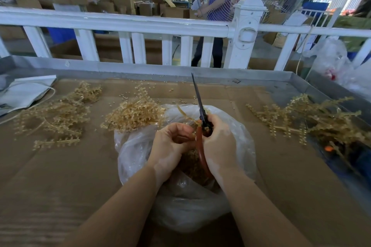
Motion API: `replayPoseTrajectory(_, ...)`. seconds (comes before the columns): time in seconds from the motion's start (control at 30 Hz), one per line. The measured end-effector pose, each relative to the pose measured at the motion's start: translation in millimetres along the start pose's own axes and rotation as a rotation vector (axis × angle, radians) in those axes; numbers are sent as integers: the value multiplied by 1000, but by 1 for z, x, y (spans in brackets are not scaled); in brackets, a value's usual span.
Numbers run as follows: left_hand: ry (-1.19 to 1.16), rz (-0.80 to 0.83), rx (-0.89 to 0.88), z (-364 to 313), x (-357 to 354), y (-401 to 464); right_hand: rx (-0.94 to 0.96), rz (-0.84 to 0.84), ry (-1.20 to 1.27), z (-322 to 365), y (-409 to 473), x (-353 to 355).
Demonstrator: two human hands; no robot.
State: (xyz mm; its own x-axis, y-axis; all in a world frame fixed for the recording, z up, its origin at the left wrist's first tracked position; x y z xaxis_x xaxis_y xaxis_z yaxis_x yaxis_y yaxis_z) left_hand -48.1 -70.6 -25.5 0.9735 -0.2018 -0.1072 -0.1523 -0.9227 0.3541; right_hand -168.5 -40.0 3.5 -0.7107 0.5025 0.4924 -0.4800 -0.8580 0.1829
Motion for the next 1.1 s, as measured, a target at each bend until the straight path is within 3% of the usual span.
replayPoseTrajectory(0.37,-40,37,-54,-5,0,-4,-33,-58,-3,-2,13,13)
replayPoseTrajectory(0.6,-170,-11,158,12,2,-2,31,66,-142,-3,9,7)
replayPoseTrajectory(0.77,-28,-89,57,10,6,1,47,13,-90,0,6,14)
replayPoseTrajectory(1.1,-93,-51,80,9,2,-1,83,-46,8,10,2,23)
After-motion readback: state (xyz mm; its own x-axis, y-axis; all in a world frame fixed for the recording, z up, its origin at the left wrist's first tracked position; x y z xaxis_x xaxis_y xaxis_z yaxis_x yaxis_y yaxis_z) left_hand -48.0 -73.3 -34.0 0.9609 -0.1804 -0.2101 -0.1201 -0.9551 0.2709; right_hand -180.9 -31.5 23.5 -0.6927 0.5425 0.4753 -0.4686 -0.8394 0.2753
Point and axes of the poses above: each hand's wrist, its own y-axis towards the middle knuckle, its own x-axis out of the back of the hand, z = x × y, the point moved 6 cm from there along y, towards the middle knuckle, and after that the axes turned 12 degrees about -x, right-handed, at the moved point
